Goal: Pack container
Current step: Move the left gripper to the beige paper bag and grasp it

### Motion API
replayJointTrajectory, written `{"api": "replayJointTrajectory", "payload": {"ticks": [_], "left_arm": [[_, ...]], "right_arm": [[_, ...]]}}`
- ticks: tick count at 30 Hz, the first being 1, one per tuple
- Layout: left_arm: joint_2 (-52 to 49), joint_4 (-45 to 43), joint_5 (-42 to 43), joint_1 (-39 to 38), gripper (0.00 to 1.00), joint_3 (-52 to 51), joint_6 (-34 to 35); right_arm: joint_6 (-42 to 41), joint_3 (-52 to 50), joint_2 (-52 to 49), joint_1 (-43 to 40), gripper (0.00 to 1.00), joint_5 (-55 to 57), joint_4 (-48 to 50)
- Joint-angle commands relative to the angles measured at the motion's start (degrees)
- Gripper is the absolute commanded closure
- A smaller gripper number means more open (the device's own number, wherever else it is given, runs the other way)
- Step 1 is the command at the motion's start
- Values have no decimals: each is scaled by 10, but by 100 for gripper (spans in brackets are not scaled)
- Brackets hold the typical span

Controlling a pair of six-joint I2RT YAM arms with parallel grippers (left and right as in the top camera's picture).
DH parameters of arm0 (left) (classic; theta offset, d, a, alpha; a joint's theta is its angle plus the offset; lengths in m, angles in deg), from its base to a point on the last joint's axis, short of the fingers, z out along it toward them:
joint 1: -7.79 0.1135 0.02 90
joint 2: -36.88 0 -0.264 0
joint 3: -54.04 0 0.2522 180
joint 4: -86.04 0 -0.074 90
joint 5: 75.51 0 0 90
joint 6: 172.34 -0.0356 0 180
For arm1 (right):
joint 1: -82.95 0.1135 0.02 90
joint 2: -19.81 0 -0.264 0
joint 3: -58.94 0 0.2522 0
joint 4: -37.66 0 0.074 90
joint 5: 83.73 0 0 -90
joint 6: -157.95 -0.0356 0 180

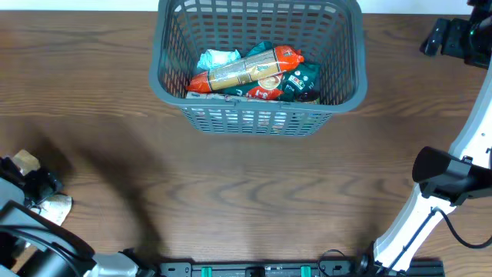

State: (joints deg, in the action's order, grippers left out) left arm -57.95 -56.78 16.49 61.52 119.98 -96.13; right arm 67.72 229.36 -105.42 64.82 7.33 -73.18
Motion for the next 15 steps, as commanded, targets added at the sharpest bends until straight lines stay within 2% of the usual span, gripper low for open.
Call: {"api": "replayJointTrajectory", "payload": {"ticks": [1,11,14,15], "left_arm": [[-31,-4,6,2,1,-2,-6],[-64,-4,21,2,1,-2,-5],[-64,-4,24,2,9,-2,17],[-64,-4,31,2,18,-2,25]], "right_arm": [[0,0,-6,2,1,-1,-2],[0,0,-6,2,1,-1,-2],[0,0,-6,2,1,-1,-2],[0,0,-6,2,1,-1,-2]]}}
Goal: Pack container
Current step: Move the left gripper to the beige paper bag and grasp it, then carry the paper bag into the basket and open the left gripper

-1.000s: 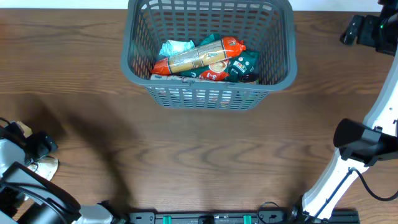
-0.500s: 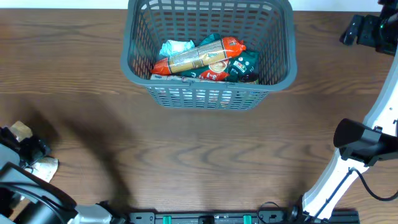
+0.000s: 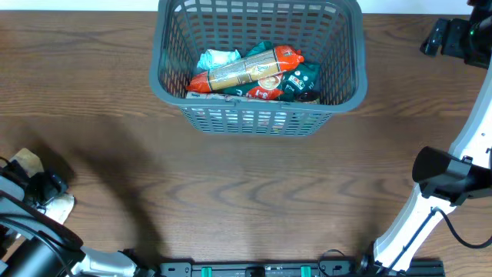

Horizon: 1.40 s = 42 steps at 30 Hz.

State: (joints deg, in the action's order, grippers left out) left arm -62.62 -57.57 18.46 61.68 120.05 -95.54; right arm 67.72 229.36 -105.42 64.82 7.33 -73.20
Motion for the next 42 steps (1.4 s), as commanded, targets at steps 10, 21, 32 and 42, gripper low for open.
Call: {"api": "replayJointTrajectory", "payload": {"ticks": [10,21,32,42], "left_arm": [[-12,3,137,-1,63,5,19],[92,43,144,-110,94,74,67],[154,197,75,-310,95,353,79],[145,182,31,-513,95,548,-71]], "right_arm": [[0,0,-6,2,1,-1,-2],[0,0,-6,2,1,-18,-2],[1,0,-6,2,1,-18,-2],[1,0,-6,2,1,-18,-2]]}}
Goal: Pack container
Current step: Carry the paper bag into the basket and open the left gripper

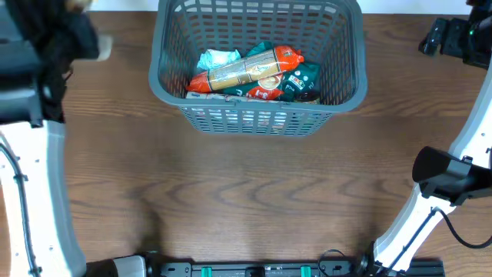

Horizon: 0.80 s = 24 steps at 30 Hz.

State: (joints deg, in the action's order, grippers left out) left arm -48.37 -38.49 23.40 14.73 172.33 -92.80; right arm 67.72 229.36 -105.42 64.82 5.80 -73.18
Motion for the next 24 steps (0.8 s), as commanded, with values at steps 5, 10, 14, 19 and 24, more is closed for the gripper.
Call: {"api": "replayJointTrajectory", "payload": {"ticks": [5,10,14,19,24], "left_arm": [[-21,-56,-3,-141,94,25,-261],[-66,-69,40,-225,95,25,-373],[-109,-67,42,-275,94,25,-437],[-167,-60,42,-304,94,25,-480],[-220,-21,41,-305,94,25,-480]], "right_arm": [[3,0,-6,2,1,-2,-2],[3,0,-6,2,1,-2,-2],[3,0,-6,2,1,-2,-2],[3,0,-6,2,1,-3,-2],[3,0,-6,2,1,-3,-2]]}}
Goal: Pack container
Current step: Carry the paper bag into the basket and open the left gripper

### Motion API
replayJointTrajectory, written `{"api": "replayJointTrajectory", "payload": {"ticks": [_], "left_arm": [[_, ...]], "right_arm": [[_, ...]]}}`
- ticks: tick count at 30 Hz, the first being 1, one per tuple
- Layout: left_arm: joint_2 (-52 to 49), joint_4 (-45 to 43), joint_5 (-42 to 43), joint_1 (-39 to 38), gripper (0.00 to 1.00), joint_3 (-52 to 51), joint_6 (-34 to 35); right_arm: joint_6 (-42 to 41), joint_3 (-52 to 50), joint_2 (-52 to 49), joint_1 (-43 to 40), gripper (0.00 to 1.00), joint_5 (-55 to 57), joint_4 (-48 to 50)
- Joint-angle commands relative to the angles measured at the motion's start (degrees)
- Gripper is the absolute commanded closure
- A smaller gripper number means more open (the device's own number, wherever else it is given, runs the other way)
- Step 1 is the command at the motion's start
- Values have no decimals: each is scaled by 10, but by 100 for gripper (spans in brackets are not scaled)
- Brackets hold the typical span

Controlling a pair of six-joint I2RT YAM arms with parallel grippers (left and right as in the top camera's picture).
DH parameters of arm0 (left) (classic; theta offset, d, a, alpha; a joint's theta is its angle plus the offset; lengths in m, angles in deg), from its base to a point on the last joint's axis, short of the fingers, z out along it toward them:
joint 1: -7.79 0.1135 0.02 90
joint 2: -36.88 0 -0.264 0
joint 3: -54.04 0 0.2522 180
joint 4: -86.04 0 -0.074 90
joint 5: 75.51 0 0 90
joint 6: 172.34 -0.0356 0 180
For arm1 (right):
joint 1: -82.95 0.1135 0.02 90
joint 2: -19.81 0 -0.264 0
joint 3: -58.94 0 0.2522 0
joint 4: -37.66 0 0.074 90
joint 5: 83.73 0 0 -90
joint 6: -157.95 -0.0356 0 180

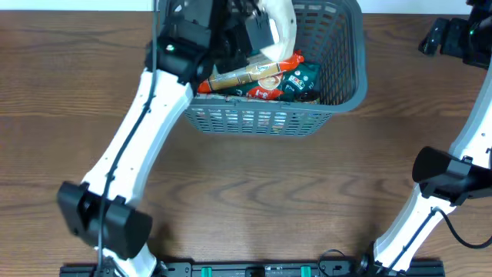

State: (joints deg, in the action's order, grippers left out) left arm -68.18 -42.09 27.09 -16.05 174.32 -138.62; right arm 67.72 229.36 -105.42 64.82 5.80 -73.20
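The grey plastic basket (261, 119) stands at the far middle of the table. Inside lie a red and tan long packet (257, 75) and a dark green packet (301, 80). My left arm reaches across the basket's left rim, and my left gripper (260, 32) hangs over the inside of the basket, shut on a cream-coloured packet (283, 25) that curves up past the fingers. Part of the basket's left side is hidden under the arm. My right gripper (444, 35) is at the far right corner, dark and small, with its jaws unreadable.
The right arm's white links and black joint (442, 173) stand at the right edge. The left arm's base (104, 223) sits at the front left. A black rail with green clips (254, 270) runs along the front edge of the brown wooden table (246, 192).
My left gripper was over the table's far left corner with something pale in it. Now it is over the basket's inside with the cream packet. The right arm has not moved.
My left gripper was low at the table's front left edge, on a pale packet there, and stayed there half a second later. Then it was at the far left corner, with that spot left bare. Now it holds the cream packet over the basket.
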Motion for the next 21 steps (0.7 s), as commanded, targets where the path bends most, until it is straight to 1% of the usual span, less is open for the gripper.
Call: {"api": "replayJointTrajectory", "payload": {"ticks": [1,10,11,12,13,15,16,17,18,19,21], "left_arm": [[-34,28,4,4,94,5,-22],[-107,108,2,23,94,4,-22],[-108,109,2,26,87,4,-22],[-108,109,2,27,76,4,-22],[-108,107,2,29,69,4,-22],[-104,105,2,33,68,4,-22],[-102,105,2,33,66,4,-22],[-101,105,2,35,53,4,-22],[-98,105,2,37,27,4,-22],[-94,105,0,39,21,4,-22],[-83,104,-3,41,18,4,-22]], "right_arm": [[3,0,-6,2,1,-3,-2],[3,0,-6,2,1,-3,-2],[3,0,-6,2,1,-3,-2],[3,0,-6,2,1,-3,-2],[3,0,-6,2,1,-3,-2],[3,0,-6,2,1,-4,-2],[3,0,-6,2,1,-5,-2],[3,0,-6,2,1,-7,-2],[3,0,-6,2,1,-7,-2],[3,0,-6,2,1,-7,-2],[3,0,-6,2,1,-7,-2]]}}
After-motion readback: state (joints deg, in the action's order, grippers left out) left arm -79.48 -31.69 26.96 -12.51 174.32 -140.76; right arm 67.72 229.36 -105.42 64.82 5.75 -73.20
